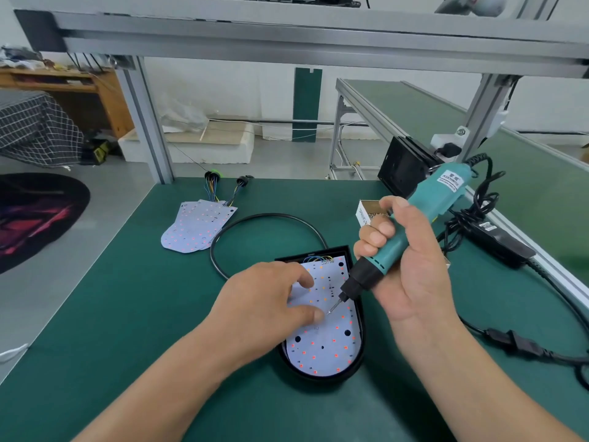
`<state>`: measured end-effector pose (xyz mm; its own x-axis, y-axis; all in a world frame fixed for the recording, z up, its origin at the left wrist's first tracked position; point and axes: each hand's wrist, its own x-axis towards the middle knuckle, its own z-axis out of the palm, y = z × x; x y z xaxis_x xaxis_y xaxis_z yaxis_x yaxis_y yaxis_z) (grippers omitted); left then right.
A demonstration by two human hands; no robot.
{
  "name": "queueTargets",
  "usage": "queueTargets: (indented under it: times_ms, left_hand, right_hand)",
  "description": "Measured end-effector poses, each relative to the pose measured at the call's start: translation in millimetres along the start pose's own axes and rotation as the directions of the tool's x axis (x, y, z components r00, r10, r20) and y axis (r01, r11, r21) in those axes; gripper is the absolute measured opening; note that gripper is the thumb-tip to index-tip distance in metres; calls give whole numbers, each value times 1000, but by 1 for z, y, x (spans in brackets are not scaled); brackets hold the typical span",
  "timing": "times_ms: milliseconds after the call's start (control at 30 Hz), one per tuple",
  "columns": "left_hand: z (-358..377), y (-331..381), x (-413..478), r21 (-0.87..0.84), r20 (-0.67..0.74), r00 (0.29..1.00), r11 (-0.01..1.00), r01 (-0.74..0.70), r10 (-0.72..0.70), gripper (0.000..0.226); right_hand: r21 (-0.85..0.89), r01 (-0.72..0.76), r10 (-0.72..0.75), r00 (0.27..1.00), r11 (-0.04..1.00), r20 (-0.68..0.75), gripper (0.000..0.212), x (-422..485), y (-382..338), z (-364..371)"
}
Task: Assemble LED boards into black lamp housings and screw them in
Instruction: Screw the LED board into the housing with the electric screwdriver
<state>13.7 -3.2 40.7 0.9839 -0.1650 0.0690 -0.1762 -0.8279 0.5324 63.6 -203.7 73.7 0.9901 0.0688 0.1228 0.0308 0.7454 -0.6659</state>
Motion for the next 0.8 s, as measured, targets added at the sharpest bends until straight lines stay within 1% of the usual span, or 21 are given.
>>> queueTargets:
  times_ms: [67, 200, 433, 633, 667, 800]
  left_hand:
    - [0, 0, 1, 48, 34, 999, 999, -15, 13, 51]
    - [1, 2, 3, 51, 48, 999, 999, 2, -5, 50]
    - [4, 6, 5, 139, 28, 999, 990, 35, -39, 50]
    - [7, 7, 6, 150, 1, 999, 988, 39, -40, 49]
    - [7, 8, 5, 148, 0, 999, 988, 38, -39, 49]
    - [7, 9, 5, 151, 0, 999, 988, 37, -37, 48]
  right_hand:
    - [-38, -21, 22, 999, 999, 31, 8, -3, -1, 1]
    - [-89, -32, 39, 996, 995, 79, 8, -11, -1, -2]
    - [-211, 5, 22, 992, 978, 123, 2, -17, 9, 1]
    - [-265, 27, 23, 983, 964, 182, 4, -20, 10, 3]
    - [-268, 27, 25, 982, 963, 189, 2, -21, 10, 4]
    - [-293, 25, 36, 979, 956, 203, 6, -24, 11, 7]
